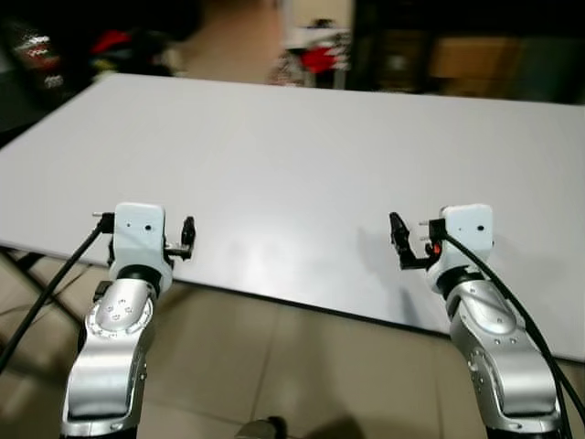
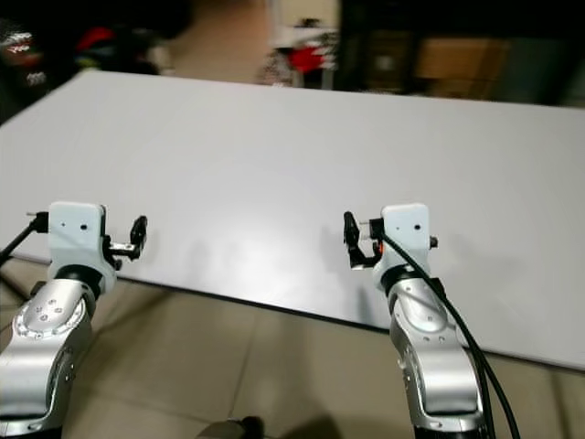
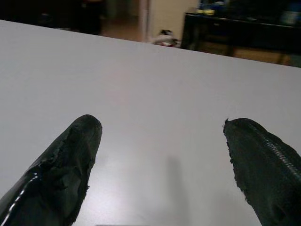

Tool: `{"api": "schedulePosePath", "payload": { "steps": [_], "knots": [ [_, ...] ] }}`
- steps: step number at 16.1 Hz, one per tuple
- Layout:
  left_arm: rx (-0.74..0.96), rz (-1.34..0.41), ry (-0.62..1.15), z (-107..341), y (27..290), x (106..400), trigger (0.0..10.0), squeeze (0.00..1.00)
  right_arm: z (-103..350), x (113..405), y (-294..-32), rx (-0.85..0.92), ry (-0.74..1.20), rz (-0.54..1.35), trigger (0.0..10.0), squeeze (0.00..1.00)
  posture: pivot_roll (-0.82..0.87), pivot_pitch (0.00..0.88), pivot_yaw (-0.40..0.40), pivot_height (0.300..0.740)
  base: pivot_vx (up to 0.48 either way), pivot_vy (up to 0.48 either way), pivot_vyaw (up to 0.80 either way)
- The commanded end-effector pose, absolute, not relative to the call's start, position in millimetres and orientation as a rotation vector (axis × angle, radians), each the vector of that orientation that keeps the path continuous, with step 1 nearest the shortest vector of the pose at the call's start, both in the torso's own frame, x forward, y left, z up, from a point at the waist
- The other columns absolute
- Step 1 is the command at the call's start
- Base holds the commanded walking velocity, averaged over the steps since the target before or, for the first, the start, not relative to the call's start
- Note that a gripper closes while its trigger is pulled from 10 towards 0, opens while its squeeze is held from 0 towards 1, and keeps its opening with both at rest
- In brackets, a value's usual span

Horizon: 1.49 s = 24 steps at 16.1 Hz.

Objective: Setting the table

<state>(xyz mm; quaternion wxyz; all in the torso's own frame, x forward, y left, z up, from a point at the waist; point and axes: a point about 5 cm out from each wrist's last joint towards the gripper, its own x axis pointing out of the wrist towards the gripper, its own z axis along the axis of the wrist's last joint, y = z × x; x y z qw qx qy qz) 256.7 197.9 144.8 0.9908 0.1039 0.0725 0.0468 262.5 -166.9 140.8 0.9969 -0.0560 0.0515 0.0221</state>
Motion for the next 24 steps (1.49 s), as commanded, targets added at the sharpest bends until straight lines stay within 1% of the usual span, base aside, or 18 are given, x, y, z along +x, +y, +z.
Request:
{"api": "schedulePosePath", "payload": {
  "steps": [1, 2, 3, 5, 7, 9, 11, 14, 15, 16, 17, 18, 20, 24],
  "knots": [
    [0.205, 0.076, 0.175, 144, 197, 255, 10.0, 0.77, 140, 262, -164, -0.105, 0.118, 0.059, 10.0, 1.0, -0.03, 0.0, 0.072, 0.74, 0.0, 0.0, 0.8],
    [0.198, 0.062, 0.177, 143, 195, 253, 10.0, 0.11, 139, 261, -165, -0.095, 0.122, 0.056, 10.0, 1.0, -0.03, 0.0, 0.073, 0.74, 0.0, 0.0, 0.8],
    [0.217, 0.047, 0.169, 142, 193, 250, 10.0, 0.0, 140, 259, -166, -0.083, 0.121, 0.05, 10.0, 1.0, -0.03, 0.0, 0.07, 0.74, 0.0, 0.0, 0.8],
    [0.256, 0.038, 0.161, 141, 190, 248, 10.0, 0.0, 141, 259, -168, -0.082, 0.116, 0.039, 10.0, 1.0, -0.04, 0.0, 0.065, 0.74, 0.0, 0.0, 0.8],
    [0.243, 0.095, 0.166, 140, 193, 246, 10.0, 0.0, 138, 260, -166, -0.06, 0.126, 0.047, 10.0, 1.0, -0.02, 0.0, 0.04, 0.74, 0.0, 0.0, 0.8],
    [0.242, 0.097, 0.174, 140, 194, 244, 10.0, 0.0, 138, 262, -165, -0.049, 0.129, 0.047, 10.0, 1.0, -0.02, 0.0, 0.038, 0.74, 0.0, 0.0, 0.8],
    [0.235, 0.077, 0.174, 139, 191, 243, 10.0, 0.0, 140, 262, -163, -0.063, 0.117, 0.071, 10.0, 1.0, -0.05, 0.0, 0.057, 0.74, 0.0, 0.129, 0.71],
    [0.233, 0.05, 0.166, 141, 189, 246, 10.0, 0.0, 141, 259, -169, -0.064, 0.122, 0.039, 10.0, 1.0, -0.05, 0.0, 0.058, 0.74, 0.0, 0.3, 0.0],
    [0.239, 0.055, 0.171, 140, 190, 245, 10.0, 0.0, 138, 259, -172, -0.058, 0.136, 0.013, 10.0, 1.0, -0.04, 0.0, 0.047, 0.74, 0.0, 0.311, 0.0],
    [0.242, 0.067, 0.174, 141, 191, 243, 10.0, 0.0, 134, 261, -175, -0.035, 0.169, -0.035, 10.0, 0.55, -0.03, 0.0, 0.04, 0.74, 0.0, 0.33, 0.0],
    [0.239, 0.066, 0.174, 142, 190, 242, 10.0, 0.0, 137, 262, -174, 0.005, 0.142, -0.039, 10.0, 0.0, -0.03, 0.0, 0.044, 0.74, 0.0, 0.356, 0.0],
    [0.235, 0.068, 0.18, 141, 190, 241, 10.0, 0.0, 138, 262, -172, 0.016, 0.132, -0.016, 10.0, 0.0, -0.04, 0.0, 0.043, 0.74, 0.0, 0.416, 0.0],
    [0.23, 0.066, 0.19, 138, 187, 240, 10.0, 0.0, 138, 257, -166, 0.004, 0.143, 0.097, 10.0, 0.0, -0.03, 0.0, 0.032, 0.74, 0.0, 0.448, 0.0],
    [0.24, 0.061, 0.187, 141, 188, 240, 10.0, 0.0, 139, 259, -165, -0.001, 0.144, 0.102, 10.0, 0.0, -0.02, 0.0, 0.038, 0.74, 0.0, 0.456, 0.0]
  ]
}}
